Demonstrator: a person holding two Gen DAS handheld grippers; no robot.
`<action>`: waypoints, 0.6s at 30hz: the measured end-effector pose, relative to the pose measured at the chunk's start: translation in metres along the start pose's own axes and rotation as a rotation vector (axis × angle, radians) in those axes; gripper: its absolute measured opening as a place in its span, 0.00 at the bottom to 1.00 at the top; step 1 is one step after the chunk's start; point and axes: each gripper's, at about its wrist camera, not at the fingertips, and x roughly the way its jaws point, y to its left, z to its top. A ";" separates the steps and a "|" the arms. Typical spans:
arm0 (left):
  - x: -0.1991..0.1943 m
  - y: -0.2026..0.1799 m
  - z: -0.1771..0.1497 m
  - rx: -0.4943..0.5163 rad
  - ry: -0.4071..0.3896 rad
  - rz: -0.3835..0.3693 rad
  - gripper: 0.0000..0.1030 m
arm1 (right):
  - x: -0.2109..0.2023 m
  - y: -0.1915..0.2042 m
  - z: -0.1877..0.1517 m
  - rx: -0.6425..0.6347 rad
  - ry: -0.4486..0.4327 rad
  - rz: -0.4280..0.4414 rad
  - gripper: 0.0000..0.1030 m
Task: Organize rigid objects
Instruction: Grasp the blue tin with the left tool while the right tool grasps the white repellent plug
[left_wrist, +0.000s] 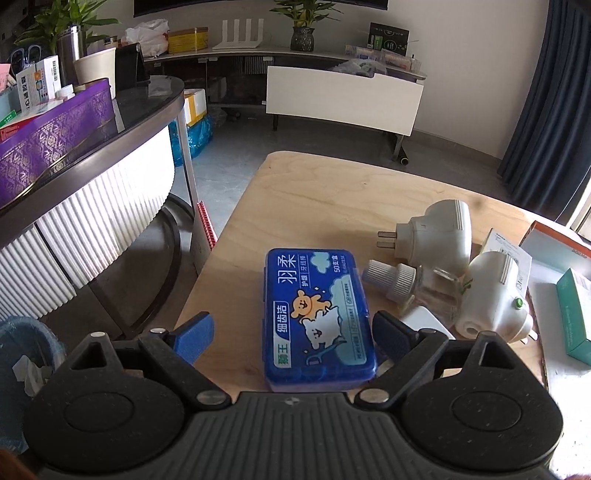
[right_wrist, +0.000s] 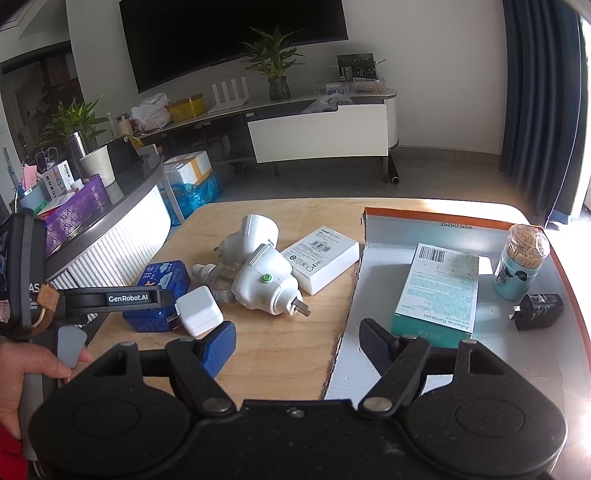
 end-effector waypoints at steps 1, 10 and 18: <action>0.004 0.000 0.001 0.004 0.009 -0.001 0.92 | 0.001 -0.001 0.000 -0.001 0.000 0.001 0.85; 0.008 -0.002 -0.003 0.048 -0.024 -0.050 0.61 | 0.027 0.003 0.011 -0.040 0.032 0.023 0.87; -0.018 0.011 -0.006 -0.006 -0.062 -0.070 0.61 | 0.075 0.022 0.032 -0.145 0.068 0.072 0.89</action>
